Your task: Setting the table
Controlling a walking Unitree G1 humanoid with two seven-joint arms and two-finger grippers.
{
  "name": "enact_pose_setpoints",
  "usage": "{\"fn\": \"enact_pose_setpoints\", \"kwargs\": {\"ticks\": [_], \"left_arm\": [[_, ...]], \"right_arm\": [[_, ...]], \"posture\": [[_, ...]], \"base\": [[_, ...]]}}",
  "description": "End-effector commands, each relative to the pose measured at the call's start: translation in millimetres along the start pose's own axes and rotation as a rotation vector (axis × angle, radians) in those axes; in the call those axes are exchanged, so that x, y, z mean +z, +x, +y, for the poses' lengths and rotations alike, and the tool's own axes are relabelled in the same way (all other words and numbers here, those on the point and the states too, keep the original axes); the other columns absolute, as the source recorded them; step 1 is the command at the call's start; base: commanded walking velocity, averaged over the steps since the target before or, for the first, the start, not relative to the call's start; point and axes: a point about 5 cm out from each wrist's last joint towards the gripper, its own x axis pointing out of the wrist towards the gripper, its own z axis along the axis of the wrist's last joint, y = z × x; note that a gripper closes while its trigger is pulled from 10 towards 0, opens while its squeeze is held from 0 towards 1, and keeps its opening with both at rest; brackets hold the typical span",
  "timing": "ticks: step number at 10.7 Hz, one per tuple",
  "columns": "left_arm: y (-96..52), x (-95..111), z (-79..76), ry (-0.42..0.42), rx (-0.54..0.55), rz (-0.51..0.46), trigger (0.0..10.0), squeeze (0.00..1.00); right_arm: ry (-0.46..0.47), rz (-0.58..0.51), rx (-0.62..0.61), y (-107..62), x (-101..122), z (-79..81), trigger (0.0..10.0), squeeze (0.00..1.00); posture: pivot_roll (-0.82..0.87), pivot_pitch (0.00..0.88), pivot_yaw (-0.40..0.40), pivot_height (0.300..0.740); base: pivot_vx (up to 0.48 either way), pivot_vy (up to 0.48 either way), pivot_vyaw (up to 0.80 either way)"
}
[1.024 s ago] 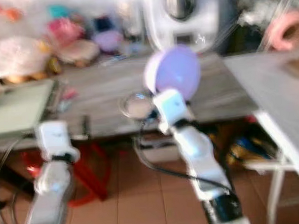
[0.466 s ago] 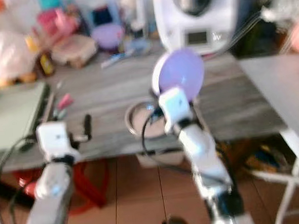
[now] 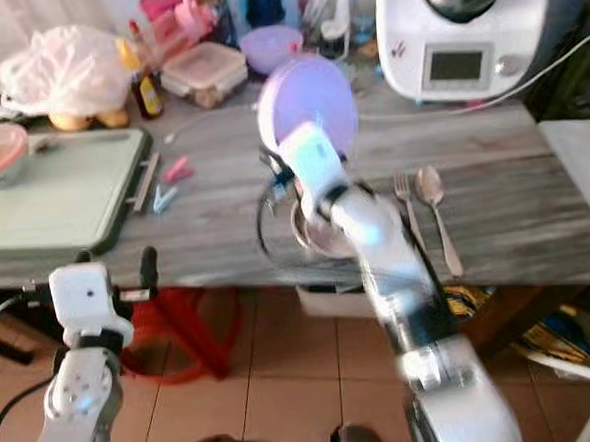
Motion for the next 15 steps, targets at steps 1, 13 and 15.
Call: {"fn": "enact_pose_setpoints", "kwargs": {"ticks": [1,13,15], "left_arm": [[-1.9,4,2.4,0.011,-0.006,-0.007,10.0,0.0],[-6.4,0,8.0,0.003,-0.035,0.101,10.0,0.0],[-2.4,-3,5.1,-0.002,-0.046,0.112,10.0,0.0]], "right_arm": [[-0.005,-0.01,0.036,4.2,2,0.8,10.0,0.0],[-0.23,0.267,0.257,24.3,-14,-6.4,10.0,1.0],[-0.244,0.311,0.266,21.5,-15,-12.8,10.0,1.0]], "posture": [[0.09,0.162,0.061,0.74],[0.12,0.174,0.069,0.74],[0.11,0.153,0.069,0.74]], "base": [[0.0,0.0,0.0],[0.0,0.0,0.0],[0.0,0.0,0.0]]}}
